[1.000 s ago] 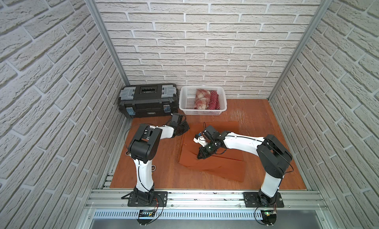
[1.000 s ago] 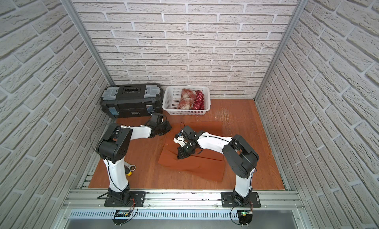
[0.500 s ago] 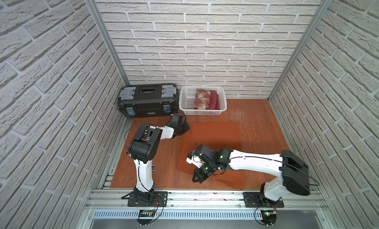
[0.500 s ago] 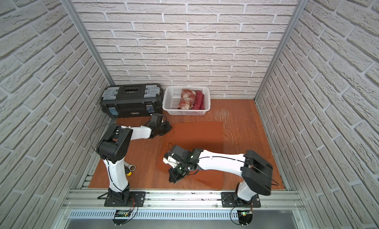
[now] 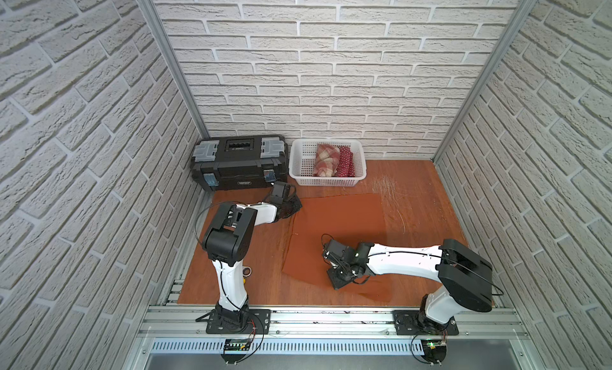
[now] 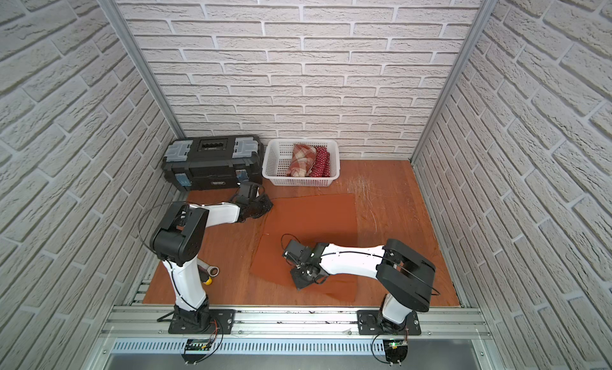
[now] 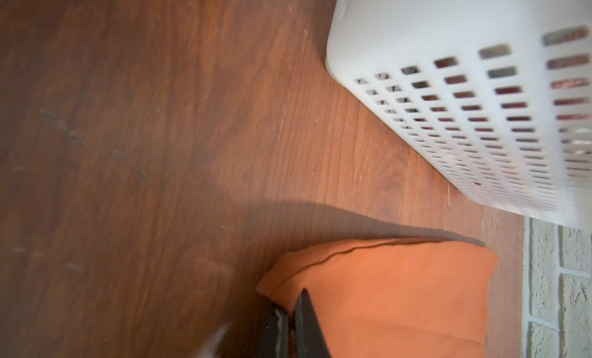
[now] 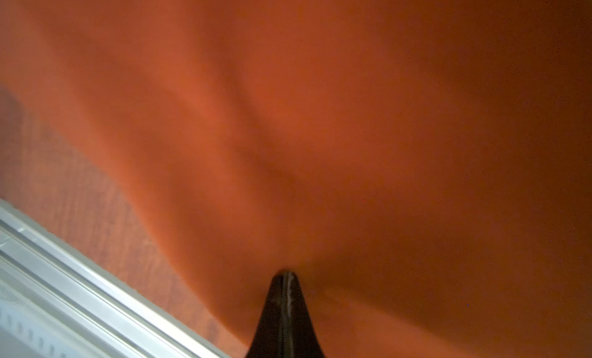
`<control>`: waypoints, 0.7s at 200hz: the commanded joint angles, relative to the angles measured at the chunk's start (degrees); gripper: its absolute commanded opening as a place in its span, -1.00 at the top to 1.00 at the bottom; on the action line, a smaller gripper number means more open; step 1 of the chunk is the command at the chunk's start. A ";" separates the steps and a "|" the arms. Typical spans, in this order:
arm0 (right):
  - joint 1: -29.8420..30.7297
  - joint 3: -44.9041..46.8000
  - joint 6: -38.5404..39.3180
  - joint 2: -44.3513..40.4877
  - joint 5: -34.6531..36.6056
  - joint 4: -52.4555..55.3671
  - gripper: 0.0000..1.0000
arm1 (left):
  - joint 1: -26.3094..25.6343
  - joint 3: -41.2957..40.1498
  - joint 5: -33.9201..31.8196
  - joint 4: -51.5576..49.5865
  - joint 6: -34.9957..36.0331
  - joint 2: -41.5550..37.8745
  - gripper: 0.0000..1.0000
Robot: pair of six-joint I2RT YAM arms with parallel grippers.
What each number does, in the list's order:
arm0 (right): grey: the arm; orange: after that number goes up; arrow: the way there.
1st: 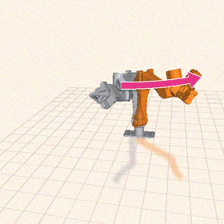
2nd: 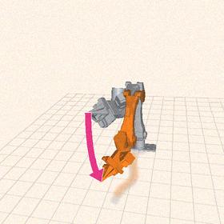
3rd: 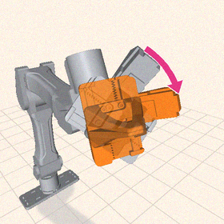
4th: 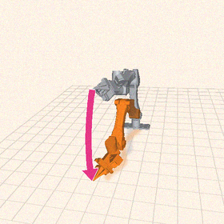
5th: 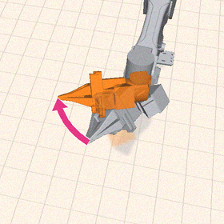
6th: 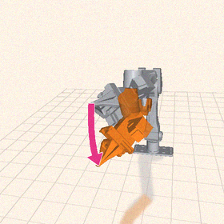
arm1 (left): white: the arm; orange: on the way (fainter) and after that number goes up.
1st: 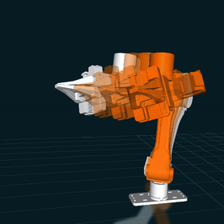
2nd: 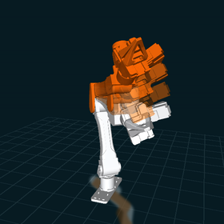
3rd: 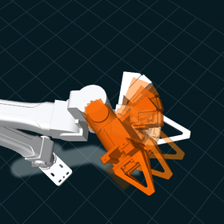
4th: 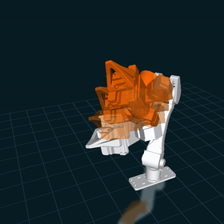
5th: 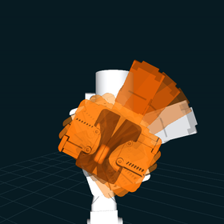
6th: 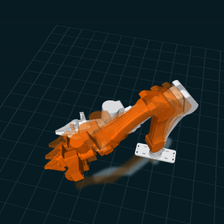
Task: Roll up the skirts
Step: Flatten out the skirt at the center of the board.
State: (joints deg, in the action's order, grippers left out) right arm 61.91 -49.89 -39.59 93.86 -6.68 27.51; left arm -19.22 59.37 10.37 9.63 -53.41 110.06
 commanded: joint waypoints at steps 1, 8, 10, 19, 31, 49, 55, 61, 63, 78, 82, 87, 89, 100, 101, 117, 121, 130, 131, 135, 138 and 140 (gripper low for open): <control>2.90 3.95 -5.84 1.63 -6.49 -4.49 0.95 | 0.30 -0.22 0.35 0.72 1.38 -1.21 1.00; 3.51 3.74 -5.34 1.31 -6.10 -3.65 0.96 | 0.46 -0.38 0.31 0.96 1.32 -1.25 1.00; 3.49 3.68 -5.28 1.19 -5.94 -3.28 0.96 | 0.51 -0.44 0.27 0.97 1.30 -1.30 1.00; 3.32 3.17 -4.58 0.23 -4.94 -1.17 0.96 | 0.78 -0.99 0.35 1.64 1.15 -1.82 1.00; 2.86 1.85 -2.65 -1.91 -3.43 2.12 0.96 | 1.07 -1.51 0.18 2.02 1.33 -3.34 1.00; 1.12 0.02 0.09 -6.85 -0.26 7.34 0.96 | 1.29 -2.44 -0.52 1.00 2.57 -6.91 1.00; 0.25 -0.56 1.11 -8.46 1.59 9.68 0.96 | 1.34 -2.74 -0.98 0.12 3.21 -8.61 1.00; -0.91 -0.91 1.87 -9.95 3.73 11.76 0.96 | 1.29 -3.09 -1.47 -0.84 4.02 -10.16 1.00; -1.40 -0.91 2.10 -10.40 4.56 12.43 0.96 | 1.29 -3.23 -1.69 -1.23 4.23 -10.86 1.00; -5.29 0.00 3.56 -12.69 8.46 15.05 0.95 | 1.29 -4.88 -3.07 -3.83 5.41 -15.03 0.59; -6.64 0.12 3.93 -12.88 9.29 15.68 0.96 | 1.36 -5.45 -3.22 -4.05 5.40 -16.18 0.38; -8.28 0.13 4.30 -12.86 10.52 16.49 0.96 | 1.14 -6.51 -3.35 -4.29 5.50 -17.38 0.18; -9.06 0.07 4.45 -12.86 11.02 16.69 0.96 | 1.08 -6.89 -3.43 -4.34 5.40 -17.94 0.15; -12.51 0.14 4.89 -12.68 14.86 16.82 0.96 | 0.23 -8.90 -3.86 -4.21 5.41 -20.21 -0.06; -12.95 0.18 4.97 -12.67 15.03 16.67 0.96 | 0.15 -9.09 -3.86 -4.19 5.37 -20.44 -0.08; -18.61 0.41 5.77 -10.99 15.80 13.57 0.96 | -2.23 -9.91 -5.42 -5.98 6.04 -22.14 -0.35; -20.15 0.18 6.23 -10.26 15.63 12.81 0.96 | -2.73 -9.78 -6.27 -6.94 6.14 -22.31 -0.40; -22.28 -0.72 7.24 -8.10 14.85 11.93 0.96 | -3.53 -10.27 -8.42 -7.71 5.68 -22.63 -0.41; -22.45 -0.86 7.29 -7.87 14.76 11.85 0.96 | -3.67 -10.43 -8.56 -7.61 5.64 -22.66 -0.41; -23.12 -1.41 7.72 -6.89 14.68 11.66 0.96 | -3.80 -11.09 -9.07 -7.23 5.06 -22.98 -0.41; -23.60 -1.74 8.01 -6.26 14.74 11.50 0.96 | -3.92 -11.51 -9.23 -6.72 4.62 -23.23 -0.40; -23.88 -1.96 8.23 -5.89 14.78 11.27 0.96 | -4.10 -12.01 -9.34 -6.38 4.10 -23.36 -0.40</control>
State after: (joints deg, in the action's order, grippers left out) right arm 42.04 -49.69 -34.79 83.68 5.32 39.88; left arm -21.28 50.63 5.28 4.67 -48.88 87.57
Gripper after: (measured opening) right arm 0.041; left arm 0.702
